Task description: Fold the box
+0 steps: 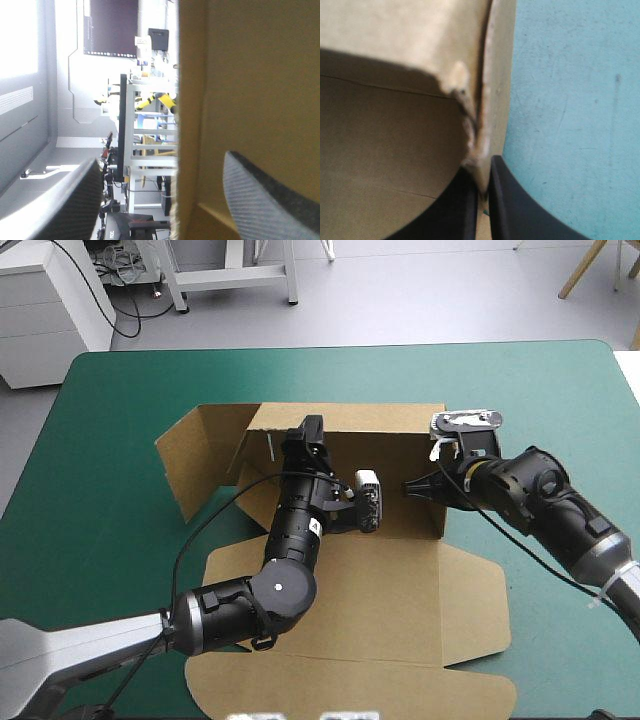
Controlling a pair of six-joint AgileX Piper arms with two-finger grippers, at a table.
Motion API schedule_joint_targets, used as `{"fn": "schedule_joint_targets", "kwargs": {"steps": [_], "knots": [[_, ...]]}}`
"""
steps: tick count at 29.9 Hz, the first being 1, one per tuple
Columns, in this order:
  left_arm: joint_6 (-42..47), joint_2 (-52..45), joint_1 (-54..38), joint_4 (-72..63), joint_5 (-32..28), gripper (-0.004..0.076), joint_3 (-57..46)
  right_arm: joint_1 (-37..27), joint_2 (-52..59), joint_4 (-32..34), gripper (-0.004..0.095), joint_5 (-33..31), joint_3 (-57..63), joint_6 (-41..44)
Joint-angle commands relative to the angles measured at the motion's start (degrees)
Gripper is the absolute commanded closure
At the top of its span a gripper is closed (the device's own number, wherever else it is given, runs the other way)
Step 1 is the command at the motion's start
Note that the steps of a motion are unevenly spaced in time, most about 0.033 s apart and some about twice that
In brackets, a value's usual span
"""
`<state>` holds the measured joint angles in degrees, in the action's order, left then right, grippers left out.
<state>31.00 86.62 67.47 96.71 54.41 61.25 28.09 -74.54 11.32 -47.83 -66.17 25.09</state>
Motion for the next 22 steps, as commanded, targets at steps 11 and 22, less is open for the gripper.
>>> {"fn": "schedule_joint_targets", "kwargs": {"steps": [11, 22], "knots": [[-14.8, -5.9, 1.8, -11.4, -0.2, 0.0703, 12.1, -8.0, -6.0, -9.1, 0.0927, -4.7, -9.2, -12.2], [-37.5, -9.3, -15.4, -58.4, 3.2, 0.0708, 34.3, -8.0, -11.6, -8.8, 0.0927, -6.6, -14.5, -13.0]]}}
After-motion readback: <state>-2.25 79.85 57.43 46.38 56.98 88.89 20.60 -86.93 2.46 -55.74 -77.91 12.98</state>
